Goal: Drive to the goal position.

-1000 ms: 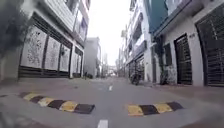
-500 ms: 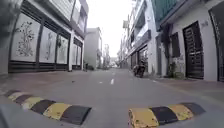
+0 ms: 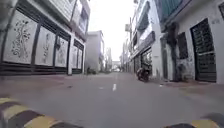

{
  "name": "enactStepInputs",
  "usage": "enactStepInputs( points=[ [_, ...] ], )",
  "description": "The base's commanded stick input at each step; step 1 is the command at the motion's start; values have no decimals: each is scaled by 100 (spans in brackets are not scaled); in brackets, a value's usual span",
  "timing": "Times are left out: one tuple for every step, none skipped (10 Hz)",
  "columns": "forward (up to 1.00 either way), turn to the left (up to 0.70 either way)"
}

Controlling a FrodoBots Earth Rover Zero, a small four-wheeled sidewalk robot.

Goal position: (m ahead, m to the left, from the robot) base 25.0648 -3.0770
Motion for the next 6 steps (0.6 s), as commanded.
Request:
enactStepInputs(
  points=[
    [100,0],
    [100,0],
    [100,0],
    [100,0],
    [100,0],
    [100,0]
  ],
)
